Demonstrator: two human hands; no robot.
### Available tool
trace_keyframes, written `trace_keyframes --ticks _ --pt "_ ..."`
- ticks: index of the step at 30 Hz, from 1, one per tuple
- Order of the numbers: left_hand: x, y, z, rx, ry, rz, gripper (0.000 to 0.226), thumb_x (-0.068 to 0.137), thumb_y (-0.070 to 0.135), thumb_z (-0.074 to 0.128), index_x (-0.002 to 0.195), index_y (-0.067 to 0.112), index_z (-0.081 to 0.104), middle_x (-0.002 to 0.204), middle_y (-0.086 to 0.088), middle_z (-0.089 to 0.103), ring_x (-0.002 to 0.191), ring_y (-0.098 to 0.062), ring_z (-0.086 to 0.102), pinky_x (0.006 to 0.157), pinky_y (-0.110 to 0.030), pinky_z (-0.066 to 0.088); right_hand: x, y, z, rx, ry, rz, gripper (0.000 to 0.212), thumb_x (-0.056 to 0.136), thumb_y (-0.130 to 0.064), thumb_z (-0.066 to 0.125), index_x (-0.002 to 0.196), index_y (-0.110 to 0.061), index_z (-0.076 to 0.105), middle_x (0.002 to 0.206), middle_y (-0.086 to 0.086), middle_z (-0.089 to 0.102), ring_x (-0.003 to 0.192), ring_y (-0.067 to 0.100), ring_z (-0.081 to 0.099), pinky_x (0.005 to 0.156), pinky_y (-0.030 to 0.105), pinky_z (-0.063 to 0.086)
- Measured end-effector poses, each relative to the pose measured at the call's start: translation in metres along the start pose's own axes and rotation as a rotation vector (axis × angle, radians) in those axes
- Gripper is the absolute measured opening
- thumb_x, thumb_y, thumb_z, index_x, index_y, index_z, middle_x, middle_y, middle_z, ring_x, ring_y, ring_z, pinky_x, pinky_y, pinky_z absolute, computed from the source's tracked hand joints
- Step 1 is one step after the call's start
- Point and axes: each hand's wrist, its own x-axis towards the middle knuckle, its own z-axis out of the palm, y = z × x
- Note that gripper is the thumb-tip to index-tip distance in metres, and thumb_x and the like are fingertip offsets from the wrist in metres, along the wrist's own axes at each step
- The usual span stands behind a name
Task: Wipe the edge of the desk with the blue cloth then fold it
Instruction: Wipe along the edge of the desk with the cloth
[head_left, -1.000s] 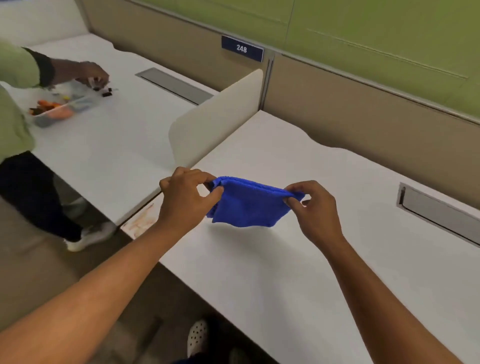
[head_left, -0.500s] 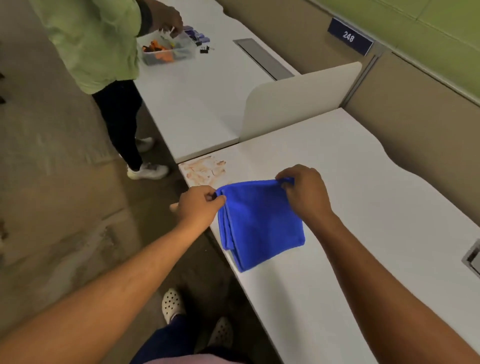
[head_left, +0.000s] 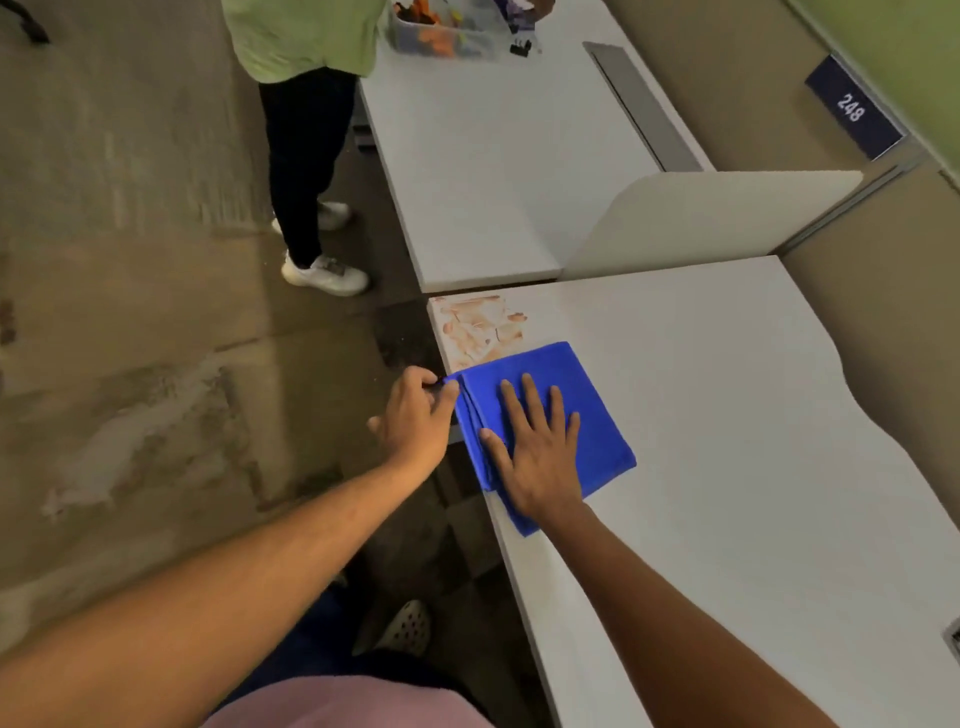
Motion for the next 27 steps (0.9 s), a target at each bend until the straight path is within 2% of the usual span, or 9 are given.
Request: trace_keyframes --ticks 4,8,13,15,17,18,20,23,27 --pt "-0.017 -0.02 0.013 -0.202 -0.087 0.019 0.021 0.105 0.03 0.057 0.121 0.018 0.056 0.107 0.003 0.06 0.095 -0.016 0.063 0.079 -0.031 0.051 0.024 0.008 0.005 -0.053 0.017 0.033 0.075 0.099 -0.077 0.004 0.165 -0.043 -0.011 0.178 -0.008 -0.006 0.164 0.031 -0.012 0.129 0.066 0.0" --pt "-0.041 -0.028 0.033 -0.339 -0.132 -0.002 0.038 0.104 0.02 0.059 0.14 0.019 0.047 0.124 0.002 0.056 0.102 -0.007 0.06 0.082 -0.022 0.051 0.061 0.015 -0.004 -0.067 -0.003 0.075 0.076 0.099 -0.078 0.011 0.164 -0.044 -0.011 0.178 -0.007 -0.007 0.164 0.034 -0.01 0.128 0.068 0.001" --pt "-0.063 -0.027 0.064 -0.386 -0.164 -0.064 0.054 0.107 0.026 0.053 0.157 0.029 0.032 0.143 0.023 0.036 0.113 0.037 0.037 0.078 0.002 0.043 0.114 0.021 -0.019 -0.118 -0.001 -0.002 0.083 0.094 -0.083 0.009 0.165 -0.042 -0.004 0.178 -0.004 -0.001 0.164 0.037 -0.002 0.126 0.071 0.006" --pt "-0.063 -0.022 0.07 -0.379 -0.138 -0.064 0.059 0.11 0.03 0.047 0.163 0.028 0.023 0.149 0.026 0.03 0.118 0.042 0.026 0.084 0.013 0.03 0.126 0.023 -0.02 -0.148 0.025 -0.068 0.086 0.093 -0.084 0.01 0.166 -0.04 0.001 0.178 -0.002 0.003 0.164 0.038 0.0 0.127 0.07 0.005" --pt "-0.062 -0.016 0.074 -0.374 -0.11 -0.086 0.06 0.112 0.035 0.04 0.166 0.029 0.015 0.164 0.023 0.021 0.136 0.031 0.016 0.099 0.011 0.016 0.129 0.025 -0.018 -0.162 0.05 -0.114 0.084 0.095 -0.082 0.014 0.166 -0.039 0.003 0.178 -0.001 0.004 0.164 0.039 0.001 0.127 0.068 0.004" --pt "-0.062 -0.014 0.077 -0.375 -0.095 -0.099 0.06 0.112 0.038 0.036 0.166 0.03 0.012 0.17 0.02 0.014 0.145 0.02 0.011 0.109 0.003 0.011 0.128 0.026 -0.015 -0.157 0.052 -0.131 0.082 0.096 -0.08 0.015 0.167 -0.039 0.003 0.178 -0.002 0.003 0.164 0.038 0.0 0.127 0.068 0.004" --pt "-0.064 -0.012 0.085 -0.367 -0.062 -0.109 0.06 0.111 0.046 0.028 0.166 0.035 0.007 0.173 0.018 0.008 0.152 0.009 0.006 0.114 -0.009 0.008 0.118 0.029 -0.009 -0.127 0.05 -0.162 0.079 0.099 -0.077 0.012 0.167 -0.038 0.002 0.178 -0.002 0.002 0.164 0.037 -0.002 0.129 0.066 0.004" --pt "-0.068 -0.01 0.098 -0.373 0.004 -0.094 0.061 0.108 0.051 0.02 0.166 0.039 0.004 0.173 0.022 0.006 0.154 0.009 0.006 0.116 -0.011 0.008 0.09 0.039 0.0 -0.119 0.042 -0.214 0.076 0.101 -0.074 0.007 0.167 -0.037 0.002 0.178 -0.001 0.003 0.164 0.035 0.0 0.13 0.063 0.006" --pt "-0.068 -0.007 0.112 -0.41 0.088 -0.086 0.056 0.111 0.045 0.02 0.165 0.04 0.006 0.167 0.033 0.004 0.15 0.02 0.005 0.117 -0.005 0.009 0.072 0.073 -0.007 -0.135 0.017 -0.312 0.075 0.101 -0.077 0.019 0.166 -0.041 0.009 0.177 -0.005 0.012 0.164 0.031 0.007 0.13 0.062 0.012"
